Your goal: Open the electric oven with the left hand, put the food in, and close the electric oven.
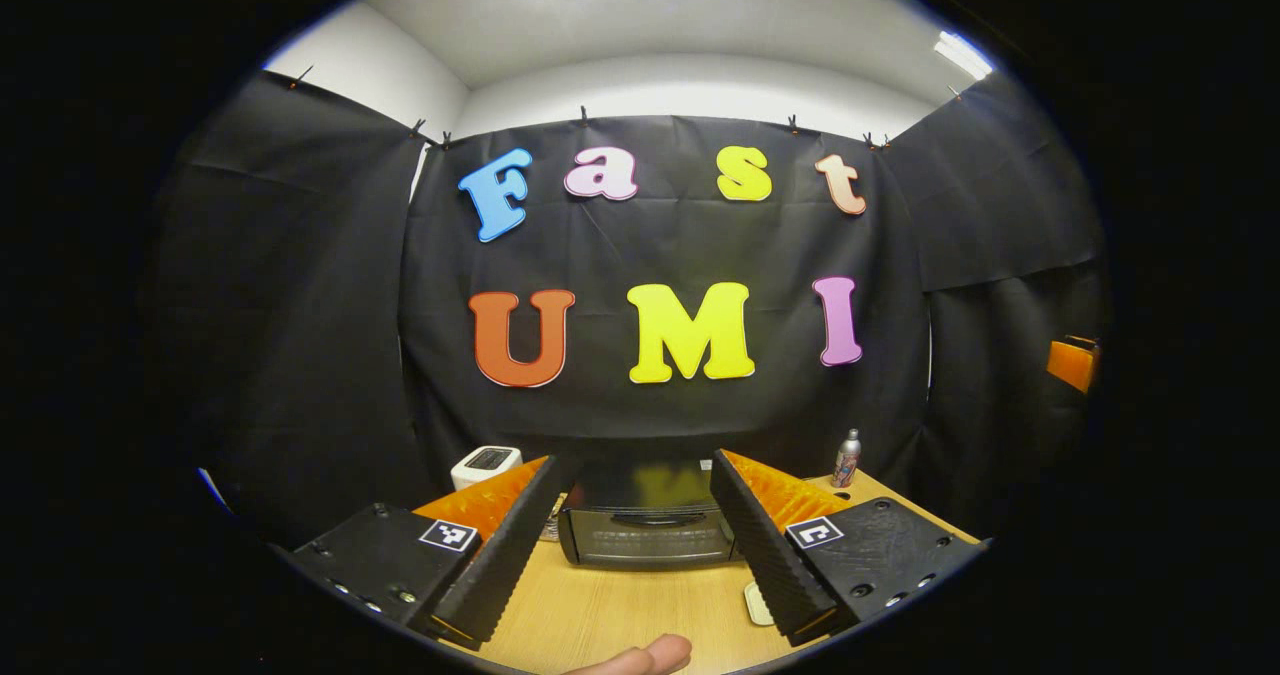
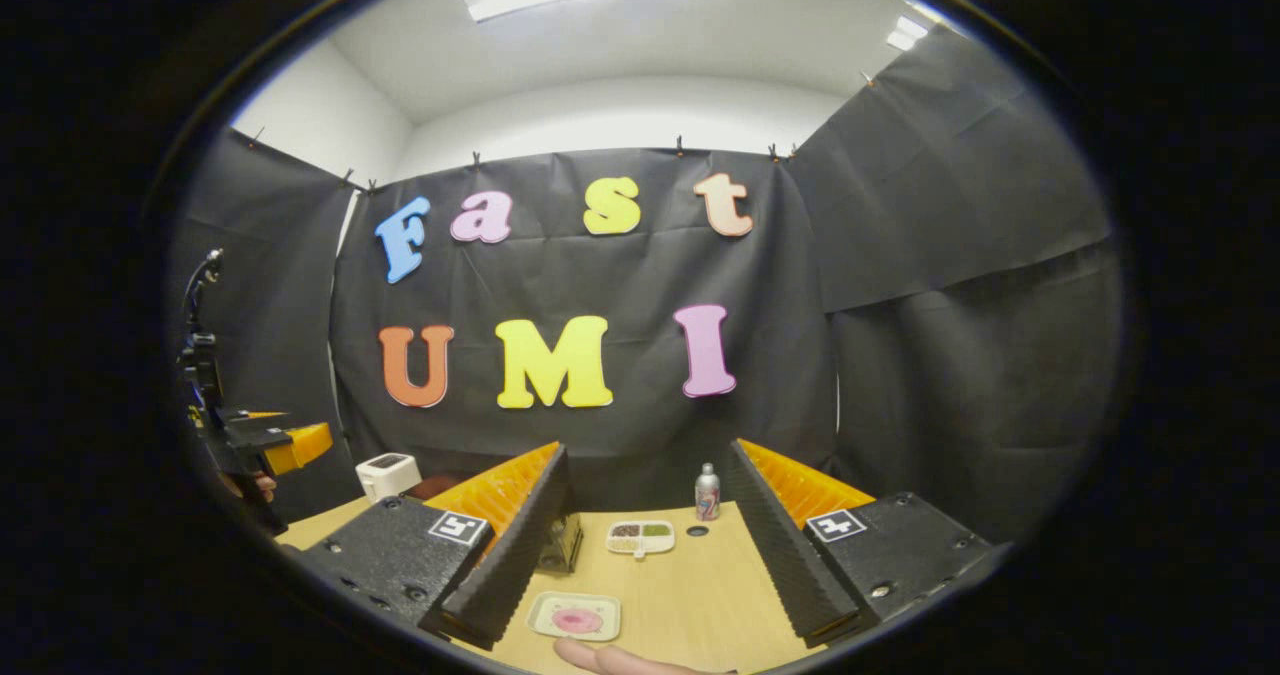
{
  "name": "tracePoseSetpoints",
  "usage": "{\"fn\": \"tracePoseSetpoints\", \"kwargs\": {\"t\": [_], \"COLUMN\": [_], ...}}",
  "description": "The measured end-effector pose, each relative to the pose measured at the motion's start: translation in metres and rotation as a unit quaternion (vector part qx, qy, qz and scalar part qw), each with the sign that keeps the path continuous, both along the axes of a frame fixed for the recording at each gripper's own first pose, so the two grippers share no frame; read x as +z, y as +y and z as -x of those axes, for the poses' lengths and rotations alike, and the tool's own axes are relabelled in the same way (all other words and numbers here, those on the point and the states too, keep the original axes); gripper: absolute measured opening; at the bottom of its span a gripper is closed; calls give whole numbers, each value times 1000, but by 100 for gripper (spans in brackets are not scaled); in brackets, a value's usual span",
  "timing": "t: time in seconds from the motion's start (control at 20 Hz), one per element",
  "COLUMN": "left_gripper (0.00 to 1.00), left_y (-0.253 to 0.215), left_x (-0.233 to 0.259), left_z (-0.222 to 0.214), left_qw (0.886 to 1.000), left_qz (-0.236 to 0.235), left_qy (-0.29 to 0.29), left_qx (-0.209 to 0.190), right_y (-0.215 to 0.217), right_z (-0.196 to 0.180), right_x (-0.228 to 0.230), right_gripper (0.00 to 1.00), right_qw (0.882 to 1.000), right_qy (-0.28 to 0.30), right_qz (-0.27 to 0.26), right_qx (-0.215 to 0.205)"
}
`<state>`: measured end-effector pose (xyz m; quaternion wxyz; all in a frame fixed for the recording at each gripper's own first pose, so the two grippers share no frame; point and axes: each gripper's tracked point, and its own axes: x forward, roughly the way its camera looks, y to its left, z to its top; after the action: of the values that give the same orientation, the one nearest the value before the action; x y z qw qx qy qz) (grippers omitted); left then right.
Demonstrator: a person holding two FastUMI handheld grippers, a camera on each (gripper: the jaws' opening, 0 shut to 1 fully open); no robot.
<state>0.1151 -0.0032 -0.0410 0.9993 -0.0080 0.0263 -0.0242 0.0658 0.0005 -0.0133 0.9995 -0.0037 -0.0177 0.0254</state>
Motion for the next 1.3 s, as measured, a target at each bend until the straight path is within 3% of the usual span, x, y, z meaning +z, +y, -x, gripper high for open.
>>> {"fn": "tracePoseSetpoints", "kwargs": {"t": [0.2,0.35,0.6,0.8,1.15,1.3], "left_gripper": [96,96,97,96,96,94], "left_y": [-5,-20,-26,-27,-42,-45], "left_x": [-28,-64,-132,-170,-237,-234], "left_z": [-58,-94,-154,-195,-221,-226], "left_qw": [1000,998,991,988,971,973], "left_qz": [-3,8,-8,-14,-14,-7], "left_qy": [27,67,132,153,239,232], "left_qx": [0,-15,-8,14,4,-8], "right_y": [-9,-12,-26,-42,-63,-70], "right_z": [-26,-43,-66,-78,-85,-82], "right_x": [-9,-16,-24,-32,-48,-48], "right_gripper": [100,96,96,96,96,96], "right_qw": [1000,1000,999,999,998,997], "right_qy": [15,26,33,39,53,53], "right_qz": [2,0,8,15,14,14], "right_qx": [-10,-11,-20,-31,-42,-50]}}
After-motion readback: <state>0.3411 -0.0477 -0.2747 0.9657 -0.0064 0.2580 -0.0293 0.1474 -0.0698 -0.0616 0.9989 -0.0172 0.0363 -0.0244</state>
